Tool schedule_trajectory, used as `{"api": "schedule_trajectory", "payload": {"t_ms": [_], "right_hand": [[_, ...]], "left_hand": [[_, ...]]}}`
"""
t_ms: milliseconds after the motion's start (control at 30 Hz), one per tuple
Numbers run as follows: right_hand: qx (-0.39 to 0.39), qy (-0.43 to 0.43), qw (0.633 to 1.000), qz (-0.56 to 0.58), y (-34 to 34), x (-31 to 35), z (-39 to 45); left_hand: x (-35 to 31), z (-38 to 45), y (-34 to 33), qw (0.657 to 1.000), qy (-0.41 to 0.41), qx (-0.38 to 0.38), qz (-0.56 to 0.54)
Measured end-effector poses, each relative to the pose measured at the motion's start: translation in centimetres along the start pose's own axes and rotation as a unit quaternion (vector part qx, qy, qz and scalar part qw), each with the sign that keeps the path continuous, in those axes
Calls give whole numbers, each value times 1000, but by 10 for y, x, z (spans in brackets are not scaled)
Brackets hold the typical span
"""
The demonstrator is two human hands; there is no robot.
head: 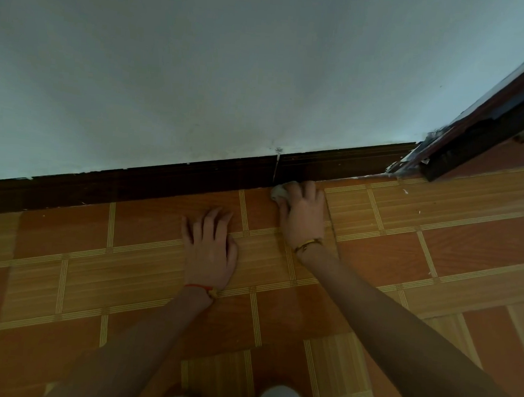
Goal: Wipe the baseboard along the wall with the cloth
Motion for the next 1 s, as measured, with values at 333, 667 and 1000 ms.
{"api": "schedule_trajectory", "payload": {"t_ms": [333, 667, 1000], "right_hand": [[21, 83, 996, -12, -3, 16, 0], [-26, -56, 998, -28, 25, -44, 19], [-7, 25, 999, -28, 19, -34, 21]], "left_hand": [[1, 0, 0, 1000, -3, 7, 4], [0, 0, 0, 1000, 5, 11, -9], [0, 0, 0, 1000, 4, 15, -10]]}}
Point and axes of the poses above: each hand's wrist, its own z-axis towards the middle knuckle, its own y-axis out of the back of the hand, x = y × z, the point moved 9 cm from there along z, towards the middle knuckle, and after that the axes turned 14 degrees about -y, right-handed, at the moved point
